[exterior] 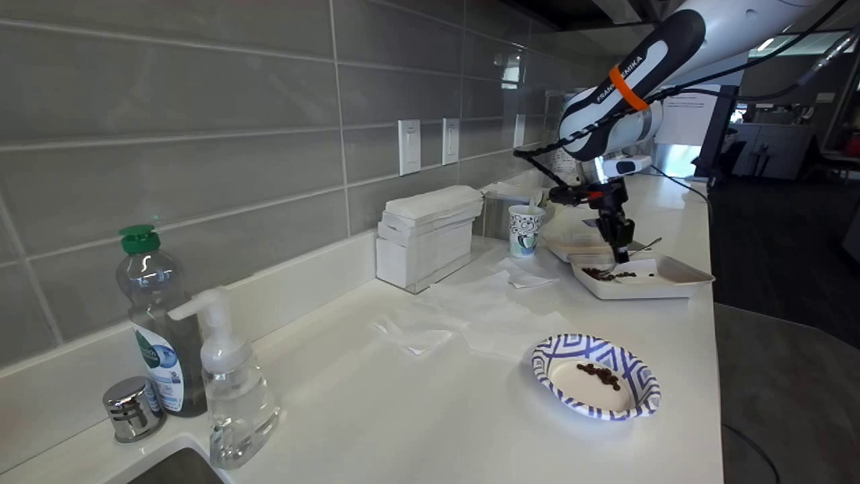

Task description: Pick up spoon and scoop some of the contents from the bowl and pour them in the cup

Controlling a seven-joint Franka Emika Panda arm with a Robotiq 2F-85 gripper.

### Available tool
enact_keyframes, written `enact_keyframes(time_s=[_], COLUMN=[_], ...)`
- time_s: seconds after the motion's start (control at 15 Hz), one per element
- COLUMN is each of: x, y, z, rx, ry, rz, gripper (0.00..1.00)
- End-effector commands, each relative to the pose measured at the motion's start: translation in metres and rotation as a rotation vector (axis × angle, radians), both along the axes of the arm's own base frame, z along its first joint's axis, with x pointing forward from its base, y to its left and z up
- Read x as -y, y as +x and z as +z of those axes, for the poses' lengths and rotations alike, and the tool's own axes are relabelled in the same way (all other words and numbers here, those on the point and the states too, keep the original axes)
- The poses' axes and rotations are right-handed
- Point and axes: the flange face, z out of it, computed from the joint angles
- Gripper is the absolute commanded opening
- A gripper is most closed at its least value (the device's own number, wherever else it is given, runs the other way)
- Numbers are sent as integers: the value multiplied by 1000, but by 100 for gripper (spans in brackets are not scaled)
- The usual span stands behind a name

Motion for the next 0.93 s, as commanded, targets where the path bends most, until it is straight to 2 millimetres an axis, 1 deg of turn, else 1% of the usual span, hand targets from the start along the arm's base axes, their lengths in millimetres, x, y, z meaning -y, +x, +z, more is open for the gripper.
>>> enact_keyframes(time_s=[0.0, 0.33, 0.87], x=[0, 3, 14], y=[0, -1, -9], z=[0, -4, -7], rx=[48, 66, 140], ry=[38, 82, 162], rz=[-16, -8, 33], gripper=[2, 2, 2])
